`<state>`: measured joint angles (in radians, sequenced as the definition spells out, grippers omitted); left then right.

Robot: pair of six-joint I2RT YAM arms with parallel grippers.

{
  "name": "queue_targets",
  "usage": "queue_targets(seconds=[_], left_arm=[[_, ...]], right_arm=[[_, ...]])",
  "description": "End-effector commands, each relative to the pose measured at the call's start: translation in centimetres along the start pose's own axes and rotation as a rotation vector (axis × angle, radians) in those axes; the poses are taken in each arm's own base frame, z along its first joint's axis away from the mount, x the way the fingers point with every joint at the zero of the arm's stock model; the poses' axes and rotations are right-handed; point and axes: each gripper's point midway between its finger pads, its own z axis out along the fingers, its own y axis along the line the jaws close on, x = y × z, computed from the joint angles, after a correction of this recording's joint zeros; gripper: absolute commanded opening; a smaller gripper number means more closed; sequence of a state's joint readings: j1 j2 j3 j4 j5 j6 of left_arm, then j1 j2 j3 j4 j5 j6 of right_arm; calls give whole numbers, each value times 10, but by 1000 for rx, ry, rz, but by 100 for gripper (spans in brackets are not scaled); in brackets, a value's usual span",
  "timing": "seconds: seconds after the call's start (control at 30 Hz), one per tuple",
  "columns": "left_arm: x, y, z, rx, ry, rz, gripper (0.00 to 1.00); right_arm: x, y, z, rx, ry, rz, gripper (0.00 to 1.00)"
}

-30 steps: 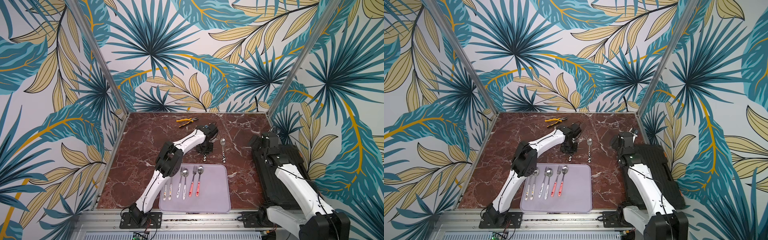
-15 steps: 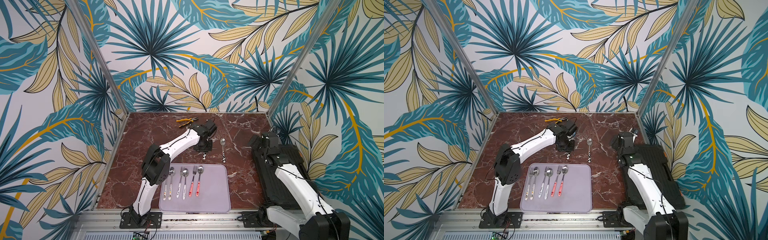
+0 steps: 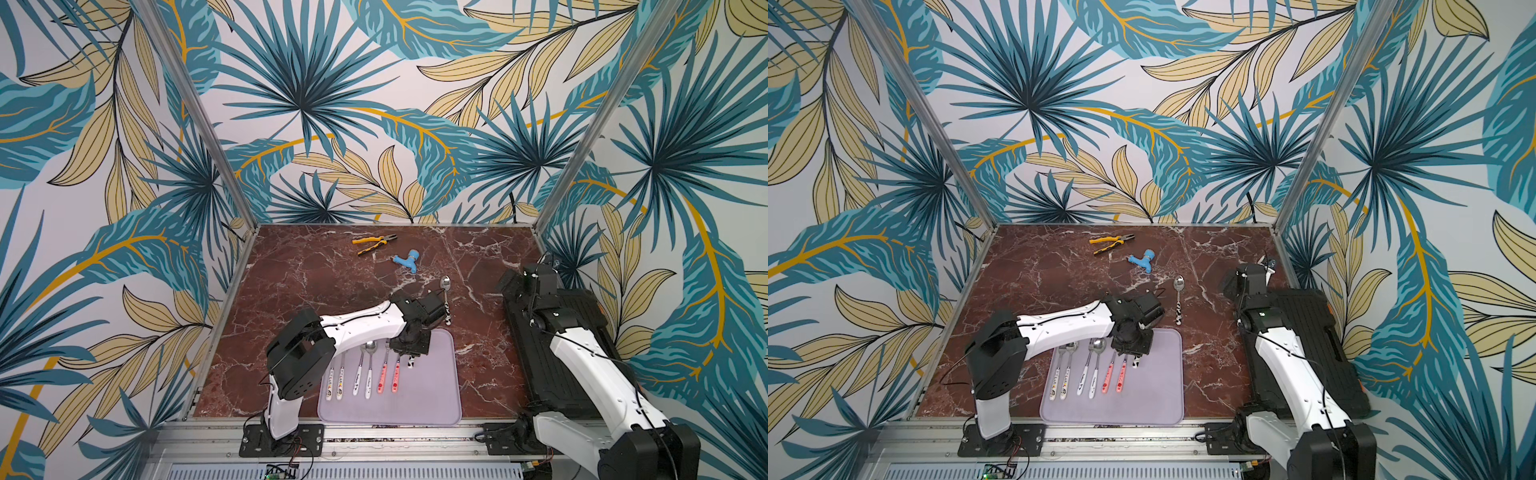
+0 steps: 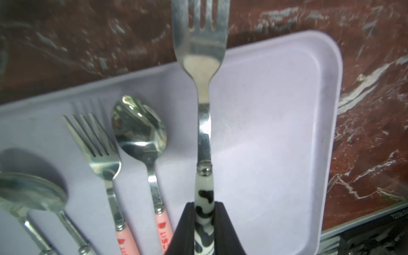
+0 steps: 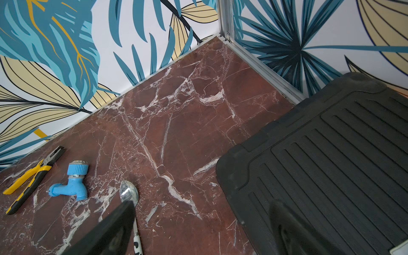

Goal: Set the spoon and fork side by side
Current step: Place the fork on the tray.

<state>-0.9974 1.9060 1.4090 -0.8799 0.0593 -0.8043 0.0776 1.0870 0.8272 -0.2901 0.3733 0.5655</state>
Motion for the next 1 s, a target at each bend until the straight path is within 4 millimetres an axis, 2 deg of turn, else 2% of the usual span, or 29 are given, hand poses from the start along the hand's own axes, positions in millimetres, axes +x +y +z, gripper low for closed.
queue_targets(seconds=[0.0, 0.33, 0.57, 0.73, 0.97], left_arm=[[6, -8, -4, 17, -41, -17, 5], [47, -14, 13, -3, 2, -11, 5], [50, -14, 20, -1, 7, -23, 6], [51, -13, 24, -14, 13, -22, 11], [50, -14, 30, -26, 23, -16, 12]], right_arm=[[-4, -3, -4, 13, -10, 9, 99], [-8, -4, -8, 13, -25, 8, 100], [-8, -4, -8, 13, -26, 10, 100], [-7, -4, -8, 9, -25, 11, 99], [-7, -4, -8, 12, -25, 11, 99]])
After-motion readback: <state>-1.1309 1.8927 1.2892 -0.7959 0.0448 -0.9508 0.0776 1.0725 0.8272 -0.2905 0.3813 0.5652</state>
